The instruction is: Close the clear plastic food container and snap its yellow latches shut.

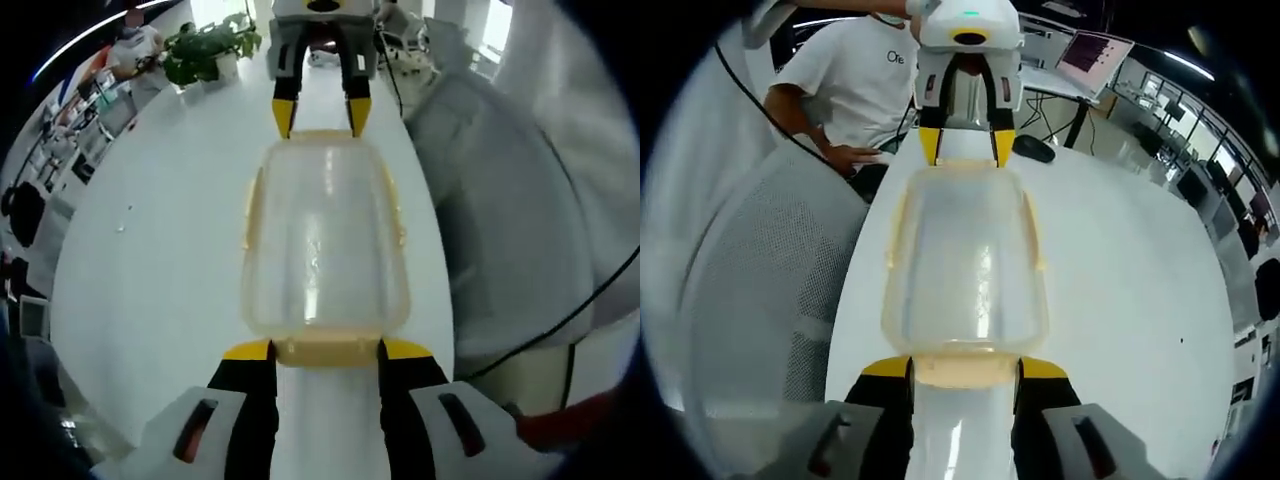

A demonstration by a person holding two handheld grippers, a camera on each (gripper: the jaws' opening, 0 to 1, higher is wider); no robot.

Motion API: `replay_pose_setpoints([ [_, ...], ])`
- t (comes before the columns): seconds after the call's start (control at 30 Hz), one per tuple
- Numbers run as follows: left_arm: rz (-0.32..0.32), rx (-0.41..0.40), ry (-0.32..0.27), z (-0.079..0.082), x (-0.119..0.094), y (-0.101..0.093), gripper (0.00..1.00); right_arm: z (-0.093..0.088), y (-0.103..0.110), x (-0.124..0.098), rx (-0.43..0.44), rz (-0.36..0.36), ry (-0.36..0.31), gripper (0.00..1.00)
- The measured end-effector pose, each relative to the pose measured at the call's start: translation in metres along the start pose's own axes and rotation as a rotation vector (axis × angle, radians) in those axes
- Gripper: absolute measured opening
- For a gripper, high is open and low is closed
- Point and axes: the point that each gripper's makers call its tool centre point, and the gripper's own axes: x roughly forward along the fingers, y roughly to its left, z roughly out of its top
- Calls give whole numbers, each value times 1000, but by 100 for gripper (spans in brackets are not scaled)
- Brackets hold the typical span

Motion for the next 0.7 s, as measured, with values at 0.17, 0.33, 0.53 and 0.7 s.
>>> replay_pose_setpoints([
  [0.17,3,5,1,13,2,-3,37,-9,3,-7,3,-3,6,35],
  [0.33,4,11,6,22,3,-3,37,-16,3,-15,5,-6,5,35],
  [0.53,5,16,8,35,6,-2,37,-27,3,-23,11,-7,3,35],
  [0.7,4,22,7,49,12,-1,37,-39,4,-29,18,-5,6,35],
])
